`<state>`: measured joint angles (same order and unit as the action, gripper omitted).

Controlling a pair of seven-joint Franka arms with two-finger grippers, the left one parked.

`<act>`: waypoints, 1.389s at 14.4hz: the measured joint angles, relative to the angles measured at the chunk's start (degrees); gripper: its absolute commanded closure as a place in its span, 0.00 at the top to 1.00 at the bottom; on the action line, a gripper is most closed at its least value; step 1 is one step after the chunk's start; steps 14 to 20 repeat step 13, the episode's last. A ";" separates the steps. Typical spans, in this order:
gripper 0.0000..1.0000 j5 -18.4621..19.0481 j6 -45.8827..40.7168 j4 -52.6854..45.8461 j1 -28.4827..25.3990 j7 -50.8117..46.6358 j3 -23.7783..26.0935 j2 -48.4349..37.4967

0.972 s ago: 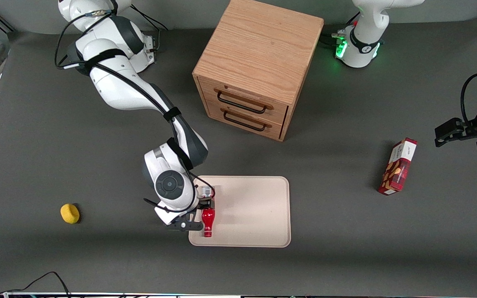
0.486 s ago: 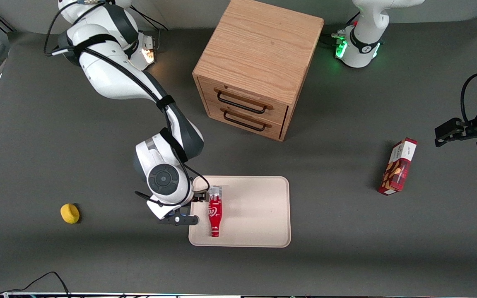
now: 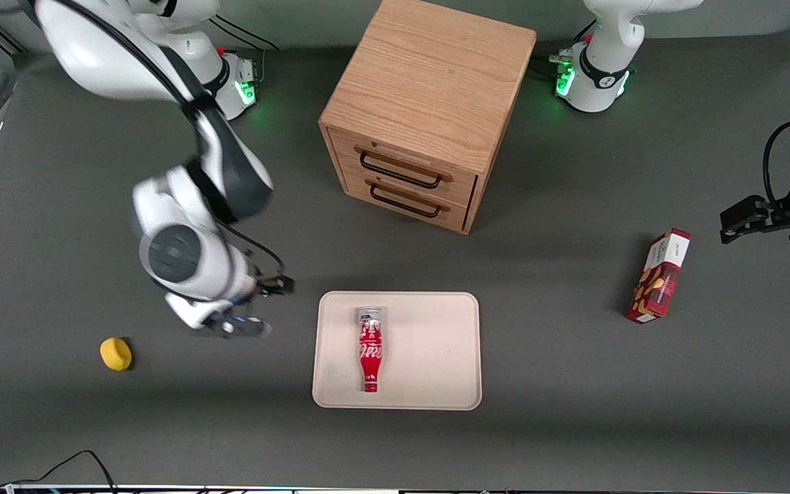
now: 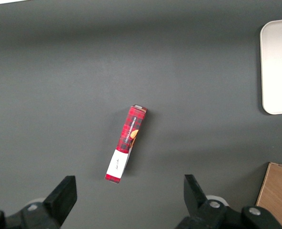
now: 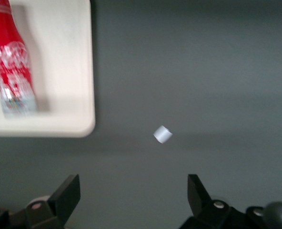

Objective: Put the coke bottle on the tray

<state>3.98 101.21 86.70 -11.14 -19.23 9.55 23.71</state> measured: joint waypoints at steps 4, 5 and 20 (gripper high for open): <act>1.00 -4.42 -5.70 13.76 0.95 15.92 -9.96 -20.03; 1.00 -4.60 -5.90 16.75 0.81 17.49 -12.12 -24.35; 1.00 -4.60 -5.72 26.53 -0.55 16.47 -15.05 -37.73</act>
